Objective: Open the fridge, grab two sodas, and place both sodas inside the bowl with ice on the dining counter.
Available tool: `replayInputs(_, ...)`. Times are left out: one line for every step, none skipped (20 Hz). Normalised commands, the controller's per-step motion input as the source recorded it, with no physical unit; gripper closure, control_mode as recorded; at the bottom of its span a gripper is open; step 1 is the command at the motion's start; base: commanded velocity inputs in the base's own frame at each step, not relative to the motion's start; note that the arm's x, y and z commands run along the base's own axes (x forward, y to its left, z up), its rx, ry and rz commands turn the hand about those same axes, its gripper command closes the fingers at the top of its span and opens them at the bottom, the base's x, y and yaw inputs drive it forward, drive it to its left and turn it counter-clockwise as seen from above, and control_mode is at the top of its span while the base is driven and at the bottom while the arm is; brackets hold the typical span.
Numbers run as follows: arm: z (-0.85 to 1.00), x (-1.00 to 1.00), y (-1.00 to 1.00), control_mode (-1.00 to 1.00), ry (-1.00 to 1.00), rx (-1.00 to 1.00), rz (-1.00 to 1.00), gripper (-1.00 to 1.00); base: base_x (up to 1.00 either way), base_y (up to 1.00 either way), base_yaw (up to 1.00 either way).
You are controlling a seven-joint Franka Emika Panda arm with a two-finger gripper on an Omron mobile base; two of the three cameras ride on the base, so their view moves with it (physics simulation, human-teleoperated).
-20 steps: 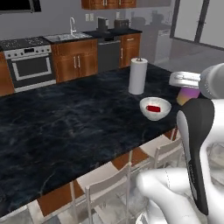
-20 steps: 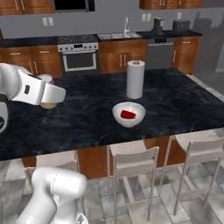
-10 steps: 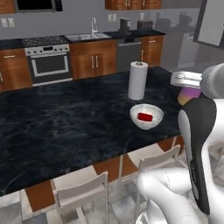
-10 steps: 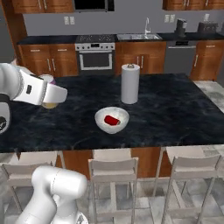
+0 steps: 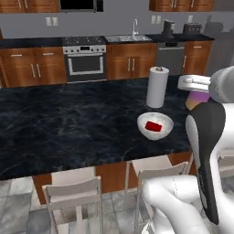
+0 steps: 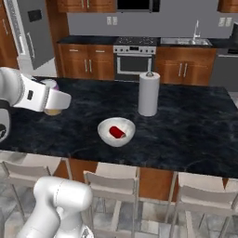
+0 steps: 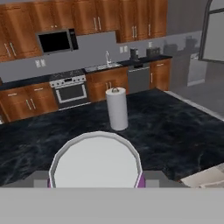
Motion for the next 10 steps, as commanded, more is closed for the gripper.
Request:
replayInputs(0.0, 0.0, 0.0, 1.0, 0.0, 0.0, 0.0, 1.0, 0.18, -0.66, 0.39)
replayInputs(0.0, 0.0, 0.0, 1.0, 0.0, 0.0, 0.0, 1.0, 0.27, -0.72, 0.37)
replayInputs(0.0, 0.0, 0.0, 1.0, 0.0, 0.0, 0.0, 1.0, 0.36, -0.75, 0.34)
replayInputs(0.0, 0.0, 0.0, 1.0, 0.0, 0.0, 0.0, 1.0, 0.46, -0.75, 0.33)
replayInputs(0.0, 0.0, 0.0, 1.0, 0.0, 0.0, 0.0, 1.0, 0.64, -0.74, 0.3)
replayInputs(0.0, 0.0, 0.0, 1.0, 0.0, 0.0, 0.0, 1.0, 0.72, -0.76, 0.29)
replayInputs(0.0, 0.0, 0.0, 1.0, 0.0, 0.0, 0.0, 1.0, 0.81, -0.76, 0.27)
replayInputs(0.0, 0.0, 0.0, 1.0, 0.0, 0.0, 0.0, 1.0, 0.93, -0.75, 0.26)
replayInputs(0.0, 0.0, 0.0, 1.0, 0.0, 0.0, 0.0, 1.0, 0.95, -0.73, 0.26)
replayInputs(0.0, 0.0, 0.0, 1.0, 0.0, 0.0, 0.0, 1.0, 0.98, -0.73, 0.26)
